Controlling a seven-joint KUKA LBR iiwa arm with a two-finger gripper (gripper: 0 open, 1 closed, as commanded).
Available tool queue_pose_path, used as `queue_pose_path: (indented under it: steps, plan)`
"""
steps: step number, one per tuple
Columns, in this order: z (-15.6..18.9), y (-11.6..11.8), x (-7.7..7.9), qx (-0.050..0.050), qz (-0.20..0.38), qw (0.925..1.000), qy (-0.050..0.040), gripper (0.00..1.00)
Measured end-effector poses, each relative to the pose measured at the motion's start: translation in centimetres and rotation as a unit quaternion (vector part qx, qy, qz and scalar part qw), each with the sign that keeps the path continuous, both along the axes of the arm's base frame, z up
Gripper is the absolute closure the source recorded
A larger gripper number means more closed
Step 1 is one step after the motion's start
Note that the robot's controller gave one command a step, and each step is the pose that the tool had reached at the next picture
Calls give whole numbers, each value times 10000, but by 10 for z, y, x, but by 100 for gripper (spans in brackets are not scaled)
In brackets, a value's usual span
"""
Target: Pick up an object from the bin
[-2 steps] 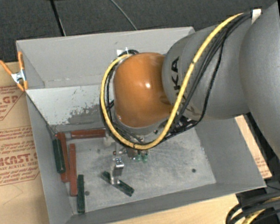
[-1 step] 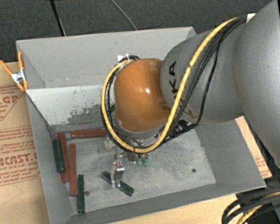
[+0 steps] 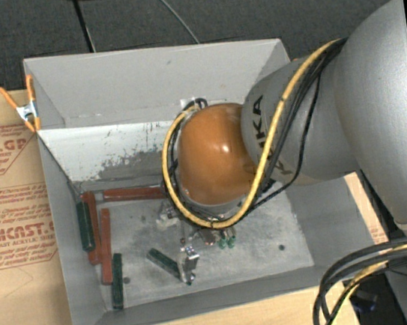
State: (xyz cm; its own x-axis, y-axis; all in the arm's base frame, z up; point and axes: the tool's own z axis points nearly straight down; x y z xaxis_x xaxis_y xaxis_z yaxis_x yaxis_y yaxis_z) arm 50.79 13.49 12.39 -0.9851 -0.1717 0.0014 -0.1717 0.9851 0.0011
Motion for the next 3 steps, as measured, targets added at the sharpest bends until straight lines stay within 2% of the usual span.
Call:
queue_pose_path:
  steps: [1,2,3]
  plan:
    - [-48,-13,36,16,-621,9981,-50,100]
    - [-48,-13,36,17,-621,9981,-50,100]
    - [-21,-16,34,-5,-558,9984,2,100]
